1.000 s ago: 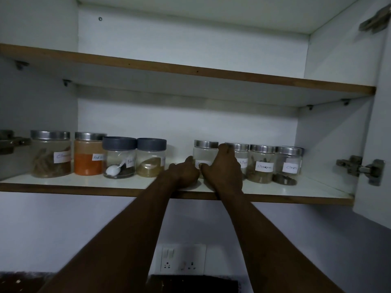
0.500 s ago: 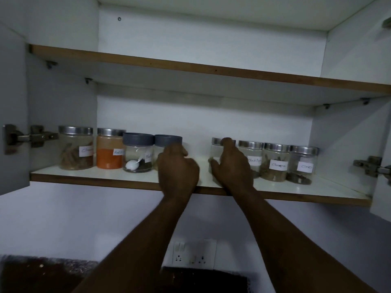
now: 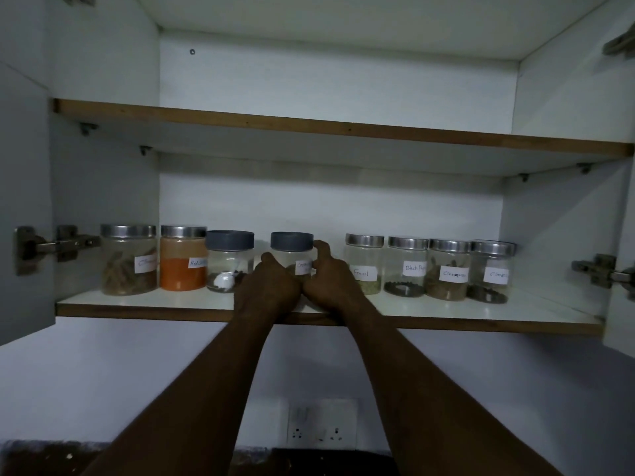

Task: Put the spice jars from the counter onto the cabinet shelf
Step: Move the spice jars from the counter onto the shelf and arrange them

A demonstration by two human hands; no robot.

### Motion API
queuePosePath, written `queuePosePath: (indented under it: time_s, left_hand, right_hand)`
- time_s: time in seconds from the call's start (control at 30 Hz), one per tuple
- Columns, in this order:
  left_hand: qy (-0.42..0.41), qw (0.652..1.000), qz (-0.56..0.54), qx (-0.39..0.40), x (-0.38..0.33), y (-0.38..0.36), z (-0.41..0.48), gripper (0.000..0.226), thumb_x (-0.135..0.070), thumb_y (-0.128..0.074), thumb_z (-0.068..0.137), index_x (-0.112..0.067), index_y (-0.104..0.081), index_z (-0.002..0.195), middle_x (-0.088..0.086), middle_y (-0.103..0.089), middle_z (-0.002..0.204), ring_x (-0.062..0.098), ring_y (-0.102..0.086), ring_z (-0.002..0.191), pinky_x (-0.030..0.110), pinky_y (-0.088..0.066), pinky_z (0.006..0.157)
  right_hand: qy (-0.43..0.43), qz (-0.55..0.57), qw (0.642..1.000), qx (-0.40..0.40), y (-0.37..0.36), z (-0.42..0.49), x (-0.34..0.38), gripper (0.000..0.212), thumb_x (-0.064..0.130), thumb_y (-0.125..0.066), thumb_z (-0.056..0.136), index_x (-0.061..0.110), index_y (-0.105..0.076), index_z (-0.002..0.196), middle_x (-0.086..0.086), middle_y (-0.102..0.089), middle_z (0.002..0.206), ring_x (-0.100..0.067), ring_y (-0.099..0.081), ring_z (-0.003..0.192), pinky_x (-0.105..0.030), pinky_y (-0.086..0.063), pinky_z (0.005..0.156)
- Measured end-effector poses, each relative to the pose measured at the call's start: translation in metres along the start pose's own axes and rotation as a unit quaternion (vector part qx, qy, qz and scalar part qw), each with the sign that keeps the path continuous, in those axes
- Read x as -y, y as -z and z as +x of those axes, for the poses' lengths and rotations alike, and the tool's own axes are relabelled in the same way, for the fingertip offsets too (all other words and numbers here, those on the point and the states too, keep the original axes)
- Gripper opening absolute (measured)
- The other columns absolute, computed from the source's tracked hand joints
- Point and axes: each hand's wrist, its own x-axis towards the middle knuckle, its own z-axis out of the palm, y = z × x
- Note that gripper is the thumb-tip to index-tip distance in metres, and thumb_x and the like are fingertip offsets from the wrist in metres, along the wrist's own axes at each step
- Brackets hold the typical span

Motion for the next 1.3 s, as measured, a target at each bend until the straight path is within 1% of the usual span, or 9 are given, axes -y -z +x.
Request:
queuePosePath:
  time_s: [0.17, 0.53, 0.6, 0.7, 0.77, 0.83, 0.93, 1.13, 1.3]
  left_hand:
    - [-0.002, 0.987, 0.004, 0.163, -0.006, -0.003, 0.032, 0.064, -0.042, -0.056, 0.094, -0.014, -0.032, 0.146, 0.017, -0.056, 0.139, 0.035, -0.052, 0.128, 0.045, -0.037, 0.111]
    - [-0.049, 0.980, 0.022, 0.191, -0.009, -0.015, 0.040, 0.056, -0.040, -0.050, 0.098, -0.014, -0.038, 0.145, 0.015, -0.055, 0.142, 0.033, -0.052, 0.128, 0.048, -0.038, 0.112]
    - [-0.062, 0.991, -0.012, 0.121, -0.008, -0.010, 0.029, 0.048, -0.037, -0.056, 0.094, -0.012, -0.051, 0.134, 0.013, -0.061, 0.134, 0.029, -0.058, 0.118, 0.041, -0.046, 0.101]
    - [-0.100, 0.979, -0.101, -0.146, 0.004, 0.002, -0.001, 0.029, -0.013, -0.065, 0.084, -0.011, -0.065, 0.113, 0.009, -0.068, 0.112, 0.025, -0.064, 0.104, 0.028, -0.046, 0.083]
    - [-0.100, 0.954, -0.085, -0.271, 0.017, 0.012, -0.019, 0.037, -0.005, -0.070, 0.076, -0.009, -0.061, 0.111, 0.012, -0.062, 0.112, 0.029, -0.059, 0.105, 0.028, -0.042, 0.080]
    - [-0.060, 0.949, -0.014, -0.308, 0.029, 0.021, -0.026, 0.058, -0.007, -0.075, 0.074, -0.006, -0.051, 0.126, 0.021, -0.051, 0.126, 0.037, -0.049, 0.113, 0.038, -0.046, 0.084]
    - [0.001, 0.967, -0.041, -0.251, 0.040, 0.036, -0.018, 0.078, -0.013, -0.079, 0.076, -0.007, -0.037, 0.142, 0.022, -0.042, 0.137, 0.040, -0.044, 0.122, 0.045, -0.047, 0.092]
    - [0.023, 0.985, -0.137, -0.101, 0.045, 0.049, 0.009, 0.079, -0.027, -0.078, 0.084, -0.009, -0.032, 0.145, 0.016, -0.059, 0.125, 0.032, -0.059, 0.112, 0.038, -0.049, 0.085]
    - [0.060, 0.987, -0.150, -0.003, 0.050, 0.054, 0.028, 0.076, -0.025, -0.073, 0.087, -0.011, -0.027, 0.146, 0.015, -0.058, 0.126, 0.034, -0.058, 0.115, 0.045, -0.050, 0.097]
  right_hand:
    - [-0.022, -0.088, 0.992, -0.093, -0.001, -0.005, -0.001, 0.079, 0.036, -0.075, 0.079, 0.017, -0.034, 0.144, -0.010, -0.064, 0.117, -0.030, -0.065, 0.104, -0.045, -0.057, 0.086]
    - [-0.038, -0.142, 0.975, -0.168, 0.002, -0.008, 0.000, 0.070, 0.042, -0.075, 0.081, 0.017, -0.038, 0.136, -0.008, -0.065, 0.117, -0.030, -0.066, 0.104, -0.040, -0.055, 0.081]
    - [-0.013, -0.148, 0.971, -0.185, 0.002, -0.008, -0.001, 0.064, 0.041, -0.073, 0.083, 0.017, -0.041, 0.133, -0.007, -0.067, 0.113, -0.030, -0.067, 0.100, -0.038, -0.055, 0.078]
    - [0.048, -0.145, 0.975, -0.160, -0.003, -0.007, 0.000, 0.051, 0.040, -0.075, 0.085, 0.021, -0.047, 0.123, -0.005, -0.071, 0.101, -0.026, -0.069, 0.090, -0.037, -0.057, 0.073]
    - [0.066, -0.140, 0.984, -0.086, -0.009, -0.004, 0.002, 0.053, 0.040, -0.080, 0.083, 0.025, -0.050, 0.125, -0.003, -0.072, 0.104, -0.023, -0.069, 0.093, -0.037, -0.058, 0.078]
    - [0.063, -0.124, 0.990, -0.009, -0.017, 0.000, 0.009, 0.065, 0.039, -0.082, 0.082, 0.025, -0.049, 0.137, -0.002, -0.071, 0.120, -0.022, -0.068, 0.106, -0.034, -0.055, 0.087]
    - [0.077, -0.115, 0.989, 0.054, -0.038, 0.005, 0.031, 0.082, 0.033, -0.081, 0.084, 0.021, -0.038, 0.153, -0.006, -0.065, 0.137, -0.027, -0.064, 0.120, -0.036, -0.052, 0.096]
    - [0.026, -0.033, 0.990, 0.133, -0.068, 0.016, 0.064, 0.096, 0.033, -0.068, 0.096, 0.023, 0.000, 0.163, -0.016, -0.054, 0.148, -0.034, -0.057, 0.129, -0.042, -0.047, 0.103]
    - [0.007, 0.039, 0.999, 0.011, -0.058, 0.008, 0.059, 0.085, 0.019, -0.076, 0.087, 0.024, -0.028, 0.158, -0.009, -0.065, 0.136, -0.028, -0.063, 0.122, -0.039, -0.052, 0.103]
